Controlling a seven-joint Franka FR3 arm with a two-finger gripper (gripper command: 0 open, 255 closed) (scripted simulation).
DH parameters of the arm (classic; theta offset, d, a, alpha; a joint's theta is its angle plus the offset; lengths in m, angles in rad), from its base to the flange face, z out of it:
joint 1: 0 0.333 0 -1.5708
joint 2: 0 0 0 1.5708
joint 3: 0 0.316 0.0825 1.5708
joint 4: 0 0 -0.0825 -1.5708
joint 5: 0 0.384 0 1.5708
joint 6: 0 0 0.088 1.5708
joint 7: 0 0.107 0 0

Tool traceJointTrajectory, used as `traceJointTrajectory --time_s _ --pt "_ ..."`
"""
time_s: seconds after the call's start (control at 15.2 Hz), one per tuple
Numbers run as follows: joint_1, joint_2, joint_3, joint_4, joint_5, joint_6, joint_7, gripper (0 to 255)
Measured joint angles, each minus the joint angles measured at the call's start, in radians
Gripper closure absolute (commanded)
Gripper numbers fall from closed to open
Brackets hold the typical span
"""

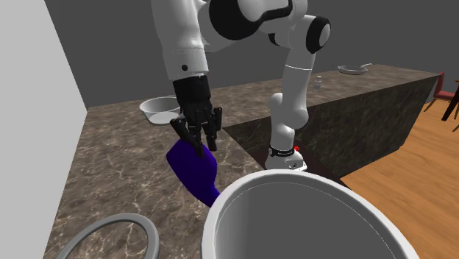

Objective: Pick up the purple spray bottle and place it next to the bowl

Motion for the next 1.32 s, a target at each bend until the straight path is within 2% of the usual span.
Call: traceJointTrajectory --time_s 1.32 --pt "-0.002 0.071 0.002 0.329 -0.048 -0.246 0.109 255"
